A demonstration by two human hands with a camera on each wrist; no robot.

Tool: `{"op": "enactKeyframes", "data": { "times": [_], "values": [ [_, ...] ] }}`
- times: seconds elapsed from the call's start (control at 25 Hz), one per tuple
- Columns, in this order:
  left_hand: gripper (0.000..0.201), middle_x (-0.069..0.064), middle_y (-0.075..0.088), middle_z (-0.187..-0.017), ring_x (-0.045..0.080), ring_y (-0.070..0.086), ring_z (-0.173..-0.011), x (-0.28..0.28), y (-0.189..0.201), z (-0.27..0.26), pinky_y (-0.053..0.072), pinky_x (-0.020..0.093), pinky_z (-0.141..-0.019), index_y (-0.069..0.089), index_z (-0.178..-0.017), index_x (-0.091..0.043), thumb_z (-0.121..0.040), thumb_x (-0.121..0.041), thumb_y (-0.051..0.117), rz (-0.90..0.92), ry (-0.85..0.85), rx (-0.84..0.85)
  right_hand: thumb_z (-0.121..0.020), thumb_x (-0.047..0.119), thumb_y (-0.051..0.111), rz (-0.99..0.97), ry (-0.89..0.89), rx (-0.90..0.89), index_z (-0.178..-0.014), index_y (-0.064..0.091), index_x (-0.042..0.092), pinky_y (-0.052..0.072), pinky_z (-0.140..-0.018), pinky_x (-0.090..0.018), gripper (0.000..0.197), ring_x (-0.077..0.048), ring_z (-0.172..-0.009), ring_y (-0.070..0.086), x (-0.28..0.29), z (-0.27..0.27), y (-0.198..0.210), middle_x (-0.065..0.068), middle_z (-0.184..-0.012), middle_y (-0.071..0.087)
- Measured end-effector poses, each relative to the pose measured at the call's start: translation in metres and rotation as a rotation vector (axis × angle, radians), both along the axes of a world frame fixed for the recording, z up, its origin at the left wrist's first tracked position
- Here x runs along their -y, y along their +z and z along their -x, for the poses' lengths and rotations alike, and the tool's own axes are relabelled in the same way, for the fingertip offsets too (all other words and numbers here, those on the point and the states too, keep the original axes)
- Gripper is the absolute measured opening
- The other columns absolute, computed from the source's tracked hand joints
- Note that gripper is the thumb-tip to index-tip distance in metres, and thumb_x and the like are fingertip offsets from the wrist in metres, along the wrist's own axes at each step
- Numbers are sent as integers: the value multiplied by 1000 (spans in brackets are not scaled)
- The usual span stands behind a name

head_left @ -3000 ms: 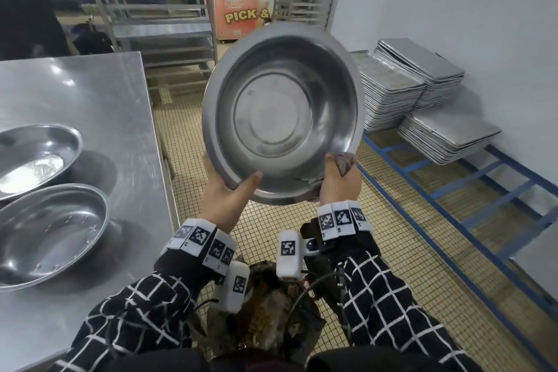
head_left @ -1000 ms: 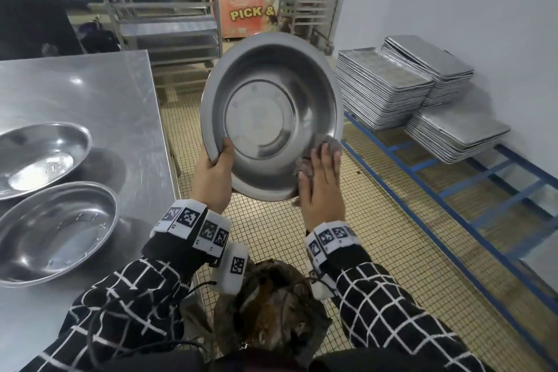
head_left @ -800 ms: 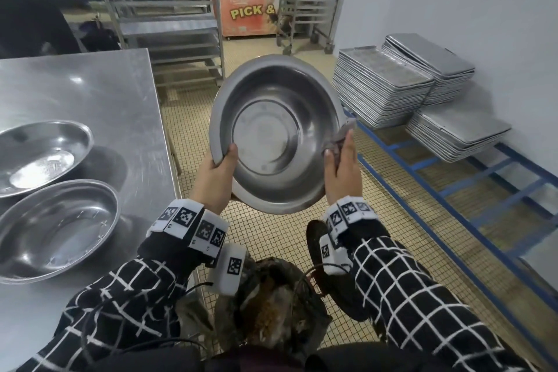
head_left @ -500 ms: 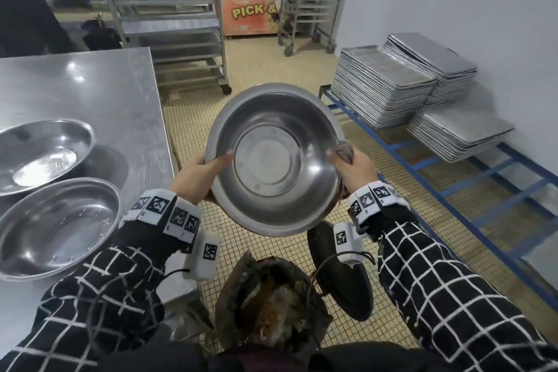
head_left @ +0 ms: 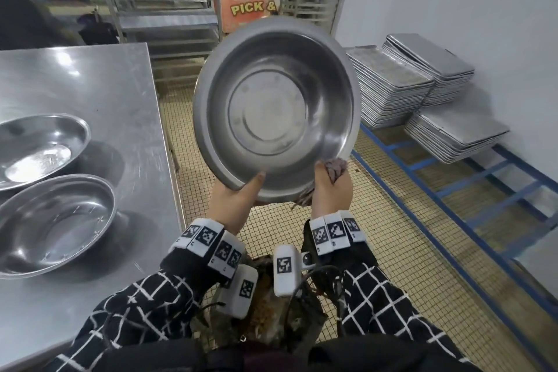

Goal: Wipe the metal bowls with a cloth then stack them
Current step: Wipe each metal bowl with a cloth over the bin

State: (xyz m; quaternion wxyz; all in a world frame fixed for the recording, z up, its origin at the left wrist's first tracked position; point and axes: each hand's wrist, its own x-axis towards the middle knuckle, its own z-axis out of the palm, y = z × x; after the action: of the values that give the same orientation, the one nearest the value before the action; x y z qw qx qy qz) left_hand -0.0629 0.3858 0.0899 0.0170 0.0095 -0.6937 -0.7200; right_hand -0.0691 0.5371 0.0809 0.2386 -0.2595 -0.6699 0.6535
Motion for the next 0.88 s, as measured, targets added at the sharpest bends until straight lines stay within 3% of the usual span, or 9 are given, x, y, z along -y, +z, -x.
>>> {"op": "enactKeyframes", "data": {
  "times": [0.08,0.16,0.2,0.28,0.36,0.52,0.68,0.76,0.88],
  "values": [
    [9,-11,66,-87,-2,66,-78,1,6,3,55,18,-70,62,-91,-25,-92,-16,59,-5,23,6,-89,31,62,26,77,-1,-112,58,14,52,-79,-26,28,-13,-92,63,4,-4,-2,2,-100,65],
    [9,-9,61,-79,-7,63,-65,6,14,8,50,9,-56,58,-91,-18,-94,-11,53,23,52,-8,-89,38,60,56,155,60,-106,59,17,52,-75,-27,26,-13,-89,63,3,-5,-5,3,-97,66],
    [13,-7,60,-76,-2,64,-66,10,15,12,52,13,-56,57,-86,-18,-94,-10,51,50,65,-8,-89,39,60,55,173,108,-102,59,17,51,-70,-24,25,-13,-86,64,1,-6,-6,4,-93,66],
    [19,0,61,-75,21,63,-79,19,14,23,59,41,-73,55,-77,-23,-92,-12,53,105,93,-3,-90,38,59,29,159,204,-98,60,16,45,-57,-18,24,-11,-80,63,-3,-10,-11,5,-87,64],
    [12,0,62,-82,23,62,-84,28,12,33,55,55,-78,57,-85,-24,-91,-14,54,141,107,9,-90,36,59,-23,133,220,-96,57,19,41,-54,-16,18,-11,-82,60,-5,-17,-13,10,-85,59],
    [28,-9,61,-100,11,60,-94,36,18,41,55,37,-79,49,-120,-22,-93,-17,54,196,8,-29,-90,38,60,-88,282,39,-112,52,27,50,-74,-21,26,-1,-88,58,11,-15,3,17,-95,58],
    [18,-14,62,-92,-2,58,-86,28,26,36,48,17,-72,54,-113,-22,-96,-29,51,217,-69,-51,-94,46,45,-516,685,-12,-120,49,28,41,-101,-28,32,-3,-92,63,51,-8,-3,12,-104,64],
    [14,-13,63,-92,-1,59,-85,29,29,36,48,14,-68,57,-108,-25,-97,-31,50,205,-61,-72,-94,59,26,-755,832,-7,-129,46,24,26,-107,-18,54,-10,-97,65,52,-10,-16,4,-101,69],
    [12,-14,65,-91,1,62,-84,41,29,40,47,21,-75,57,-96,-39,-97,-29,50,185,-62,-99,-97,51,25,-1315,817,118,-141,39,26,11,-118,-44,52,-19,-139,31,14,5,-27,-2,-145,43]
  ]
}}
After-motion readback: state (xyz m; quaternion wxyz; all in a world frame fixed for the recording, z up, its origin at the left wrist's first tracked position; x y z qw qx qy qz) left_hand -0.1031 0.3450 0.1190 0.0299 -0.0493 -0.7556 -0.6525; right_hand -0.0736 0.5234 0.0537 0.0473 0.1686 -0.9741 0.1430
